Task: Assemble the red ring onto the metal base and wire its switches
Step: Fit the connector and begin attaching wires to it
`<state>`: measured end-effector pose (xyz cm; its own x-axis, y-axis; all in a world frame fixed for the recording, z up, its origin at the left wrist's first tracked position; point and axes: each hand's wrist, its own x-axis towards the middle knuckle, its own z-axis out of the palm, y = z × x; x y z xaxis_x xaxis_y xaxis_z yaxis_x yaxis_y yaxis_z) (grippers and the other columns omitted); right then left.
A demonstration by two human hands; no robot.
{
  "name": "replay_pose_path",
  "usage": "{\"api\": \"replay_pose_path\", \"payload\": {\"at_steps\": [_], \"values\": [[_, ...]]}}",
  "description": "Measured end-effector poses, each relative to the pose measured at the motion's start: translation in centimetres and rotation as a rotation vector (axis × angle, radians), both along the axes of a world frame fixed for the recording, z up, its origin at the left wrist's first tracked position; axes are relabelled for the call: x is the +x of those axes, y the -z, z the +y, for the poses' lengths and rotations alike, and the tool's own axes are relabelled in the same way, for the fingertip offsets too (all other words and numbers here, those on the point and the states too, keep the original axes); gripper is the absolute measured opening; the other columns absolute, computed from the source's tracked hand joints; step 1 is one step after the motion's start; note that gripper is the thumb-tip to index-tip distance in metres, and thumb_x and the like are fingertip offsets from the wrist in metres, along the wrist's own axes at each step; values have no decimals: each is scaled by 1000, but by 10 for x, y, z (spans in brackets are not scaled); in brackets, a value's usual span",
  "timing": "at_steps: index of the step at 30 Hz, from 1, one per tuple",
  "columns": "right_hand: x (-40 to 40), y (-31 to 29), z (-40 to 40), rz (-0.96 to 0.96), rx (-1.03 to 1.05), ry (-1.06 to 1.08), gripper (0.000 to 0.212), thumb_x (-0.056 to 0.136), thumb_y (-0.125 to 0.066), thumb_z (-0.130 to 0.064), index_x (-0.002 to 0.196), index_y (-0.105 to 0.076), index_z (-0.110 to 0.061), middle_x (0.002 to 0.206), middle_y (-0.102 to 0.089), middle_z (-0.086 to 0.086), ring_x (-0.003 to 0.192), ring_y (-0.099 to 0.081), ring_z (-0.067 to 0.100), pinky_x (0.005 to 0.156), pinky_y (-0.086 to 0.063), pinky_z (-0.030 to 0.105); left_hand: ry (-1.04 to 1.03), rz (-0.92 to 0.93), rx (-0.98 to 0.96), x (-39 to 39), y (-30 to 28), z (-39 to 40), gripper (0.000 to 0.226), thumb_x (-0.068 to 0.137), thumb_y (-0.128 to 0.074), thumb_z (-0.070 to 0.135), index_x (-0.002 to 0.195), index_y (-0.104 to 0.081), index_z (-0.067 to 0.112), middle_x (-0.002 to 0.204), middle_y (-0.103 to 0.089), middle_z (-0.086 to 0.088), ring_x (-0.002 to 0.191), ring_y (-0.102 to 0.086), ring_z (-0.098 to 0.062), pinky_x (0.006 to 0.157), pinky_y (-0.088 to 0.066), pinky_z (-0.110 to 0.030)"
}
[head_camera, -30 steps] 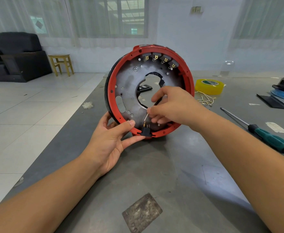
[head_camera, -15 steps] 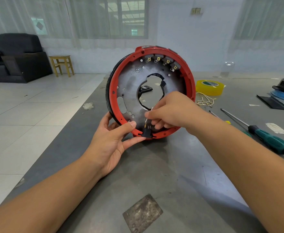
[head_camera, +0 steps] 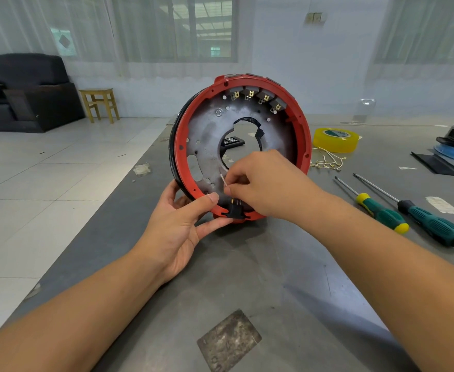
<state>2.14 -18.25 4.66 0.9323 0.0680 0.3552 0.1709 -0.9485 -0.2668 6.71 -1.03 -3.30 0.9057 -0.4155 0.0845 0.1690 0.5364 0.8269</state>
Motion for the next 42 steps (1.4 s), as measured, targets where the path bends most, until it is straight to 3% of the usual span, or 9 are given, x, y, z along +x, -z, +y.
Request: {"api": "replay_pose_path", "payload": {"at_steps": [6,12,17,22,26,29,32,37,42], "values": [[-1,0,2,-34,-164,-67,14,96,-63,-32,92,-75,-26,88,-71,-6,86,-64,21,73,-53,37,-2,7,2,-1,-1,0,68,75,-81,0,138,-56,8,131,-64,-32,109,-75,-38,77,-65,-48],[-2,-6,-8,20,-54,-163,9,93,-71,-29,96,-78,-25,89,-73,-10,87,-64,8,82,-52,36,12,15,3,-1,-1,1,65,78,-79,0,139,-55,4,131,-64,-35,111,-74,-39,77,-65,-47],[0,-4,-10,5,-92,-199,8,92,-72,-26,97,-77,-24,93,-71,-10,89,-62,6,85,-52,37,4,30,3,1,1,1,68,75,-81,2,138,-55,4,133,-62,-36,111,-74,-40,77,-65,-48],[1,-5,-22,4,-36,-192,15,94,-71,-28,106,-78,-24,98,-73,-13,81,-59,-3,78,-46,10,-9,42,-3,4,2,1,59,75,-83,3,129,-61,9,130,-69,-26,113,-73,-40,79,-65,-47],[-6,7,-30,-158,-69,-173,24,95,-62,-42,102,-77,-25,93,-69,-9,84,-61,5,81,-50,30,-30,90,-20,5,0,0,66,74,-84,5,134,-58,7,128,-71,-25,108,-75,-38,78,-65,-45],[-16,36,-38,-292,-294,-132,39,94,-54,-58,104,-74,-27,99,-68,-9,95,-62,15,92,-46,39,-52,125,-25,5,-1,0,76,74,-83,6,143,-51,3,134,-66,-27,113,-72,-40,78,-65,-43],[-18,64,-49,-432,-398,-140,28,96,-63,-46,109,-73,-24,102,-70,-5,97,-65,21,106,-44,43,-63,148,-41,5,0,-1,82,72,-84,7,146,-50,4,137,-64,-27,120,-69,-42,78,-65,-43],[-5,75,-39,-554,-384,-140,16,99,-62,-29,106,-74,-21,98,-71,-4,94,-66,23,112,-41,42,-65,125,-58,8,0,3,71,79,-84,8,142,-51,12,121,-74,-23,113,-72,-43,81,-64,-55],[-7,75,-31,-532,-122,-52,31,87,-71,-31,113,-63,-17,128,-57,0,121,-52,24,106,-39,36,-119,159,-40,11,-3,4,75,75,-85,13,142,-54,1,125,-72,-23,108,-76,-37,81,-65,-51]]}}
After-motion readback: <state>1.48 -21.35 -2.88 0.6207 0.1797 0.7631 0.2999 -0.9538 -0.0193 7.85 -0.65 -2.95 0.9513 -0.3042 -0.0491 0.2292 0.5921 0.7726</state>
